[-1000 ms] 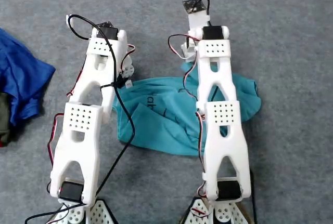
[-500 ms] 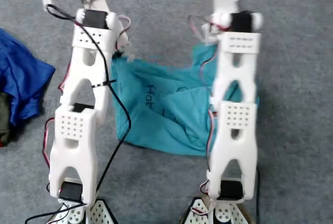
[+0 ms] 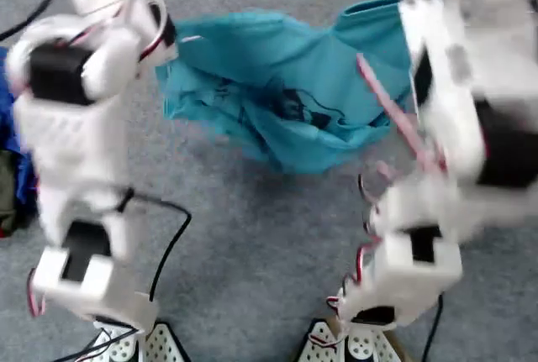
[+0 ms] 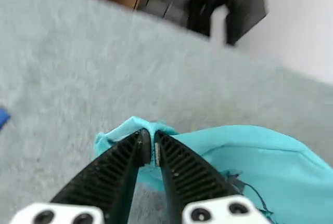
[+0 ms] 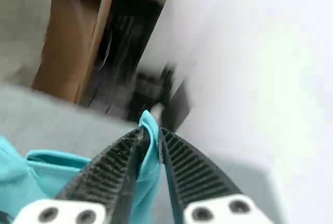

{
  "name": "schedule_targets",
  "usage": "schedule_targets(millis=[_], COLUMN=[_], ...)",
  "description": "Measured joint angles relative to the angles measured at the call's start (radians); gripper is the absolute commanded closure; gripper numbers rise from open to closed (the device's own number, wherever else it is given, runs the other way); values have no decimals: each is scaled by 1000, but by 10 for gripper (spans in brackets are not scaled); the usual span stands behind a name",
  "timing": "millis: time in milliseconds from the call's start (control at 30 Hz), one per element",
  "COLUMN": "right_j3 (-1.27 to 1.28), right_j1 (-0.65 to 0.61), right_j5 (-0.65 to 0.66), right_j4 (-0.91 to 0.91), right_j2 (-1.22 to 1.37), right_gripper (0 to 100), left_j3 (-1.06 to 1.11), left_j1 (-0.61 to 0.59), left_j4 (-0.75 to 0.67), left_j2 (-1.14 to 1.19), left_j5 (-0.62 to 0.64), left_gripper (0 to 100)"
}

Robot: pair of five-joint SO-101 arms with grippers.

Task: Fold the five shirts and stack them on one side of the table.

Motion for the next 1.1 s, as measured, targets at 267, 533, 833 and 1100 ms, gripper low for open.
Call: schedule_targets(millis=[267,533,833,1100], right_j3=[-21,-32,-35,175], right_j1=[189,362,394,376], right_j5=[11,11,11,-26], right_j4=[-15,-71,-207,-325], right_j2=[-278,-371,-451,-450], right_gripper=[991,991,991,991], left_j3=[158,287,193,319], left_j1=[0,0,-2,-3], left_j4=[2,2,2,-3], left_j2=[-454,-772,-872,-876], left_j5=[-72,-91,-91,-120], left_gripper=[980,980,980,980])
